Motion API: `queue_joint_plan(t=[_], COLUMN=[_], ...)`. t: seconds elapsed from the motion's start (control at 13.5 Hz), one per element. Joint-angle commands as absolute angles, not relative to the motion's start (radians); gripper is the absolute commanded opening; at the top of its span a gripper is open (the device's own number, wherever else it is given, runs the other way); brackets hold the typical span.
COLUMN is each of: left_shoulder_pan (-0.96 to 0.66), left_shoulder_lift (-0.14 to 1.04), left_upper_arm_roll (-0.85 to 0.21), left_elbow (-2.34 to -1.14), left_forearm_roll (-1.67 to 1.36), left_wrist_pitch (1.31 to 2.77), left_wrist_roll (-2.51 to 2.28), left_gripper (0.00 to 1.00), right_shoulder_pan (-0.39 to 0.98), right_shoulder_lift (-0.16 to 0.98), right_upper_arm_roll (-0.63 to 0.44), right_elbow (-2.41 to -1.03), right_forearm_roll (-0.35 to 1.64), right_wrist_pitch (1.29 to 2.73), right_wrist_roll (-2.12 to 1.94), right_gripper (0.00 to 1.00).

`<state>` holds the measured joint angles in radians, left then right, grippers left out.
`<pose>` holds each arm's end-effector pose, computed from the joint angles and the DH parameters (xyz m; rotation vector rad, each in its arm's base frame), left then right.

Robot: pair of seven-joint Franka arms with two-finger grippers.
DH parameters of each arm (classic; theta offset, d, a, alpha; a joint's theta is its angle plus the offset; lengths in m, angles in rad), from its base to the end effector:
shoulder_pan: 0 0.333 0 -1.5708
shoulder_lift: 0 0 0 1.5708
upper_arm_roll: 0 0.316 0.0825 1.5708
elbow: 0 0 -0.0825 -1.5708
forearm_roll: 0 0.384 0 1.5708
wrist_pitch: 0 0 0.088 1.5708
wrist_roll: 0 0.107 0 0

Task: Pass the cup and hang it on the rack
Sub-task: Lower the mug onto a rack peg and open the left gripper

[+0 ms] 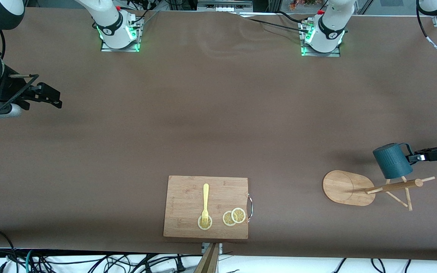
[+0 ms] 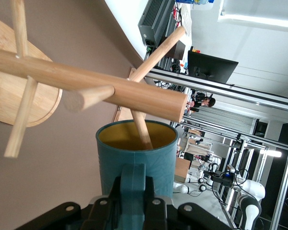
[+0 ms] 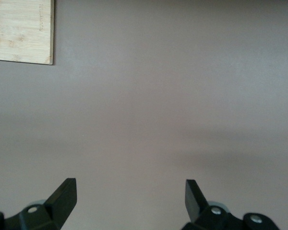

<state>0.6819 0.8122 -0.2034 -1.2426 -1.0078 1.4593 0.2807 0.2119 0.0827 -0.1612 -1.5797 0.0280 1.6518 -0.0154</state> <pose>0.6548 0.2747 0.3169 1.8260 0.3987 -0.0534 0.5838 0.0360 0.5808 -3.1255 -0.1003 0.0153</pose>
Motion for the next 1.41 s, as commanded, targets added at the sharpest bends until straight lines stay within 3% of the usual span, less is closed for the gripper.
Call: queue_joint_plan(t=[0.0,0.45,0.59,0.67,0.82,0.89,1.34], left_shoulder_pan=[0.678,0.683,0.68,0.68,0.684,0.686,0.692], left_shoulder_lift=[0.871,0.9,0.9,0.899,0.9,0.899,0.885], left_upper_arm_roll=[-0.203,-0.204,-0.202,-0.202,-0.202,-0.202,-0.173], left_elbow=[-1.155,-1.127,-1.127,-1.126,-1.127,-1.126,-1.112], left_forearm_roll=[-1.022,-1.02,-1.02,-1.019,-1.02,-1.019,-0.959], left_wrist_pitch=[1.456,1.456,1.456,1.456,1.456,1.456,1.407], left_wrist_roll=[0.29,0.288,0.288,0.288,0.29,0.29,0.288], left_gripper=[0.0,0.04,0.13,0.28,0.79,1.0,1.0], right_shoulder_pan=[0.209,0.209,0.209,0.209,0.209,0.209,0.209], right_shoulder_lift=[0.08,0.08,0.08,0.08,0.08,0.08,0.08], right_upper_arm_roll=[-0.155,-0.158,-0.158,-0.158,-0.158,-0.158,-0.158], right_elbow=[-1.566,-1.566,-1.568,-1.568,-1.568,-1.568,-1.568], right_forearm_roll=[0.028,0.029,0.028,0.029,0.029,0.029,0.029], right_wrist_pitch=[1.638,1.637,1.635,1.635,1.635,1.635,1.635], right_wrist_roll=[-0.023,-0.023,-0.023,-0.023,-0.023,-0.023,-0.023], right_gripper=[1.0,1.0,1.0,1.0,1.0,1.0,1.0])
